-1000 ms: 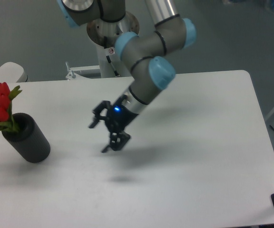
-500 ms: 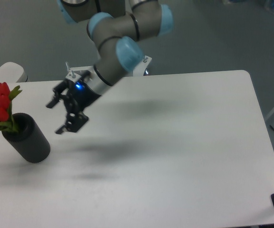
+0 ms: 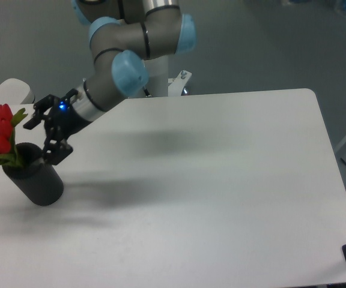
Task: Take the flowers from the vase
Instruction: 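Swing the open gripper across the table toward the red tulips in the vase, then lower the gripper around the tulip stems and close it on them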
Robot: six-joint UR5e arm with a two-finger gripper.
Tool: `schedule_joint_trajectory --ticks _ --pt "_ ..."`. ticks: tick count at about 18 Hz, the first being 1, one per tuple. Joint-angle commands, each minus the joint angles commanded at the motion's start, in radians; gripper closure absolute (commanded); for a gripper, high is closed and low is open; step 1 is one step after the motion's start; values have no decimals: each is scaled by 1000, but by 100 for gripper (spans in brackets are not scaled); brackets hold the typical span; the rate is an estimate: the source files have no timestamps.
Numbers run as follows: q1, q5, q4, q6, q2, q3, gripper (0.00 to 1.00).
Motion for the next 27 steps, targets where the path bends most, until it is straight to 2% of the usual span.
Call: schedule_joint_trajectory --ticks 5,12,13,14,17,19,22,27 --pt "-15 -87 0 -29 -25 0 0" --pt "-29 -127 0 -32 -38 -14 0" --pt "-35 -127 -2 -34 -38 -14 3" --pt "-40 -127 -2 -37 -41 -14 12" --pt "-40 -123 3 -57 -40 -5 57" --pt "-40 -121 12 -57 -37 -5 73" --pt "-38 -117 12 -58 -32 5 86" --pt "-34 -129 20 -78 -28 23 87"
